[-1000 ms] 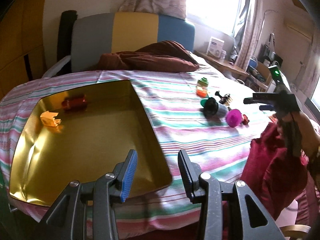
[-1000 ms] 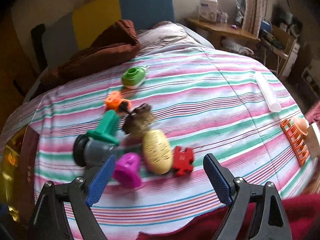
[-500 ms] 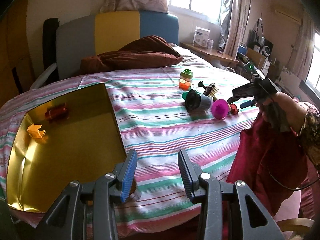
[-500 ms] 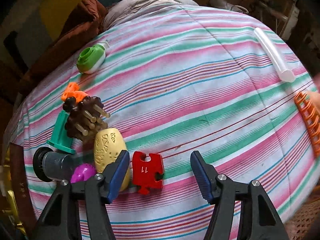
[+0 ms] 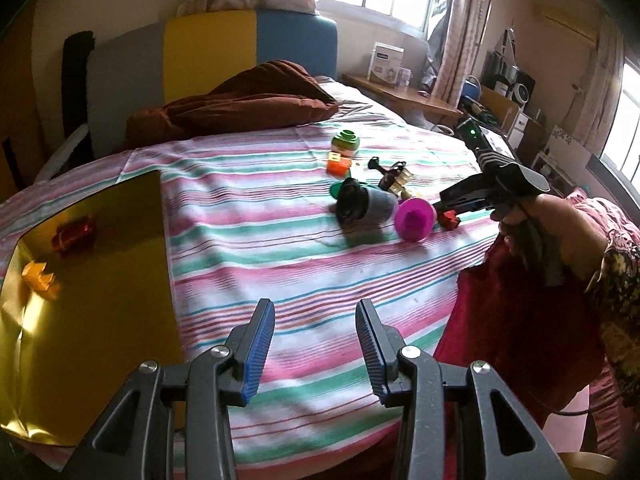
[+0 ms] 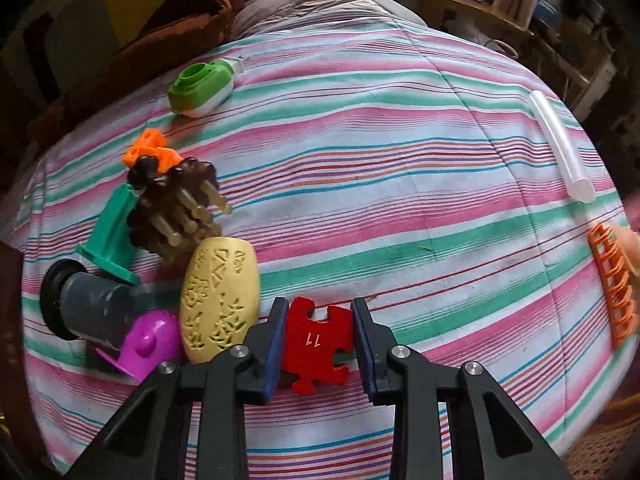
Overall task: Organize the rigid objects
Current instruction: 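Close the right tool on the red puzzle piece, then grasp the magenta suction-cup toy with the left tool and lift it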
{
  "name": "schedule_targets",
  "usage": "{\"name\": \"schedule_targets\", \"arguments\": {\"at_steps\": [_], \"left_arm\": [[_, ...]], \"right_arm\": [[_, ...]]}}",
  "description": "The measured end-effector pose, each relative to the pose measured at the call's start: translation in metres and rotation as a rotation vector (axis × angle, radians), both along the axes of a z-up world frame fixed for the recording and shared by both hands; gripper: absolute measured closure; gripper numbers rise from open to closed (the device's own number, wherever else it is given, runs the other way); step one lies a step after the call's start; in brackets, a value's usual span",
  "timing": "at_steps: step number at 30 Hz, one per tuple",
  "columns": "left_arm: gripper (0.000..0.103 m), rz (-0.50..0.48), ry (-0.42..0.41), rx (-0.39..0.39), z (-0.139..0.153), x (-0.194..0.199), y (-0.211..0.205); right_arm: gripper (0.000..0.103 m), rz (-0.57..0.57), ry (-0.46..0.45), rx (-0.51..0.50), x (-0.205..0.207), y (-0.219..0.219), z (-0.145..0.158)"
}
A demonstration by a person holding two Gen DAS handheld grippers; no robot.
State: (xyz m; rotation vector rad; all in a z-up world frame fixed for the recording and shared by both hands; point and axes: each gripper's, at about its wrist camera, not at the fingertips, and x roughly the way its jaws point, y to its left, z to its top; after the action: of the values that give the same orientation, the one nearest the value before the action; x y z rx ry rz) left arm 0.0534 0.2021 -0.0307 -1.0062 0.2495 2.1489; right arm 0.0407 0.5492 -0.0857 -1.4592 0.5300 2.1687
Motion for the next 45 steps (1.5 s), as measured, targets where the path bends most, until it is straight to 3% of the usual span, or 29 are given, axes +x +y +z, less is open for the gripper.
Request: {"name": "schedule_targets", "arguments": {"at_steps": [5,11,16,24,27,33,40,45], "left_arm": [[0.061,-0.037,-0.010,0.010,0.004,-0.003,0.027],[0.061,-0.116,-0.080,-0.016,-0.008,-0.011,0.087],[0.061,-0.156,-0.042,-0.039,-0.011,-0.020,0.150],[0.061,-0.098,-0.048,-0.067,-0.020,-0.055,0.217],[0.061,-0.080,-0.087,-0.094,-0.034,-0.064,0.221],[0.061,-0.130,-0.029,-0.087,-0.031,-0.042,0.201],[0.060,-0.145,-0.058,-0.105,-0.049,-0.026,0.170],[0.060,-0.161,-0.061,-0.068,-0.052,-0.022,0.160]], "right_arm": [[0.071,-0.002,0.062,-0.009,0.006,0.000,0.010],[0.071,-0.060,0.114,-0.058,0.004,0.008,0.010],[0.071,-0.081,0.139,-0.079,0.003,0.017,0.008],[0.071,-0.109,0.149,-0.092,0.004,0.026,0.006],[0.071,-0.113,0.152,-0.094,0.004,0.027,0.005],[0.071,-0.117,0.167,-0.101,0.004,0.028,0.006],[0.071,-0.110,0.166,-0.095,0.005,0.027,0.007],[0.071,-0.111,0.167,-0.095,0.006,0.027,0.008]]}}
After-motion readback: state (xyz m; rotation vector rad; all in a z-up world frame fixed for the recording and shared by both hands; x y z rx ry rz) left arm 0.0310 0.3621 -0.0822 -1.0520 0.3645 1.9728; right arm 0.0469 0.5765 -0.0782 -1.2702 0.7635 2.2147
